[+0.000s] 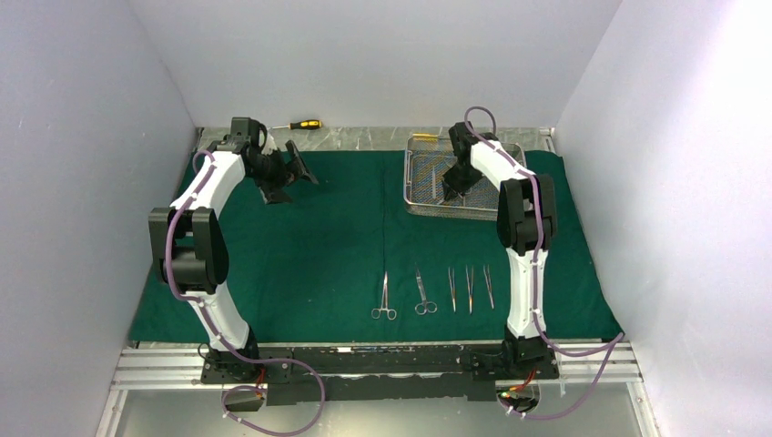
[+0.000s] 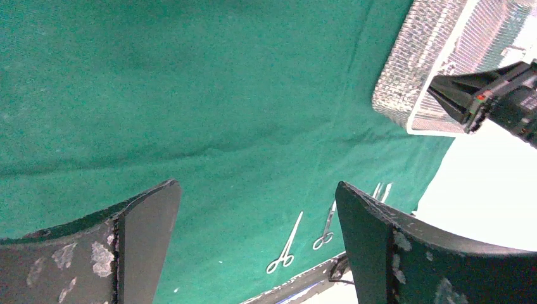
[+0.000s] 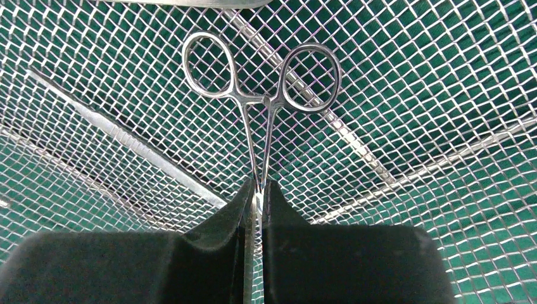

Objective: Open and lay out the surgical kit

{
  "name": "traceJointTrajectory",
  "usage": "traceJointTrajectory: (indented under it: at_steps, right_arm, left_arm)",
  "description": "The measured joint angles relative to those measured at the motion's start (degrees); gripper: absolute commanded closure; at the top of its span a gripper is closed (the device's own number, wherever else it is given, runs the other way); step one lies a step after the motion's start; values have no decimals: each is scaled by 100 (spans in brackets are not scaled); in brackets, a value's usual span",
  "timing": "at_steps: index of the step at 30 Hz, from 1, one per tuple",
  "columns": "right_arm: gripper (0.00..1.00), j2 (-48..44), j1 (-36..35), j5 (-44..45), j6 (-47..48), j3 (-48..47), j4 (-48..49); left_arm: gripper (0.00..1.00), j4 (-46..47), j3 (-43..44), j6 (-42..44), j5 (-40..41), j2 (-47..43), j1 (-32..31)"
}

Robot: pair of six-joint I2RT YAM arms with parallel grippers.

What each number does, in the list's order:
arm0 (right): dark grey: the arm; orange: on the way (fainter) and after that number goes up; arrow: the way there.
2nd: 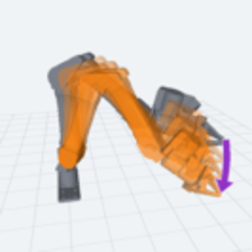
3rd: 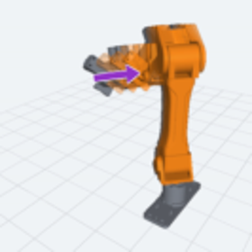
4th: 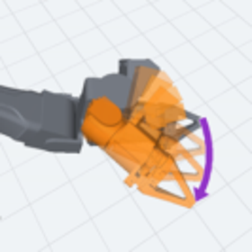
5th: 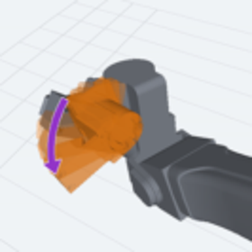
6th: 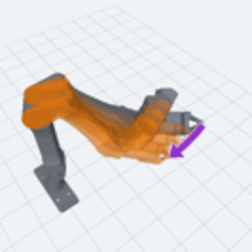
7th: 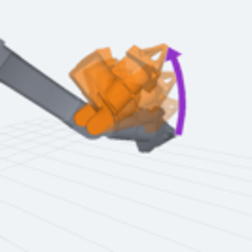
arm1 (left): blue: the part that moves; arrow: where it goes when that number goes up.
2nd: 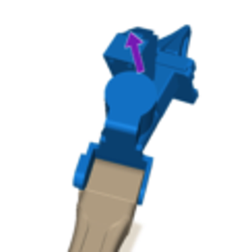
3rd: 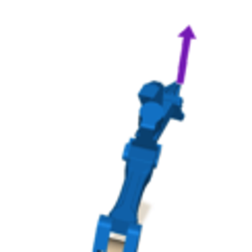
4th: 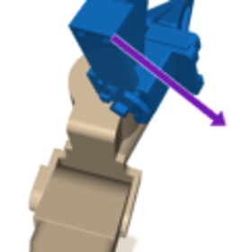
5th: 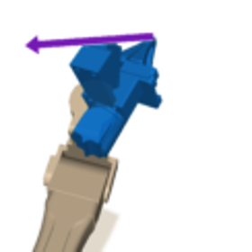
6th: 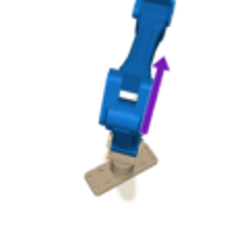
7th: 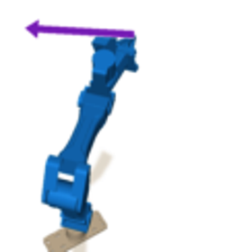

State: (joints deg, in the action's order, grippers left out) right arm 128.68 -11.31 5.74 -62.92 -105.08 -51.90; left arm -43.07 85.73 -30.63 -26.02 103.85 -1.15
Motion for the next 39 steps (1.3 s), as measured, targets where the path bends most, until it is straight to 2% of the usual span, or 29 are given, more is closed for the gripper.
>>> traceJointTrajectory:
  at_steps: [13, 19, 22, 32, 39]
  right_arm:
    - [99, -562, 7, 26, -175, 0, 22]
    - [75, -592, 17, 13, -155, 0, 17]
    - [70, -588, 13, 11, -140, 2, -26]
    - [69, -236, -15, -90, -142, 42, -37]
    - [74, 11, -33, -173, -157, 37, -55]
  left_arm:
    - [2, 470, 4, 136, -807, -9, -164]
    - [3, 647, 15, 98, -929, -9, -393]
    - [3, 669, 15, 96, -931, -9, -457]
    - [3, 654, 15, 101, -911, -9, -450]
    - [3, 638, 15, 101, -903, -9, -450]
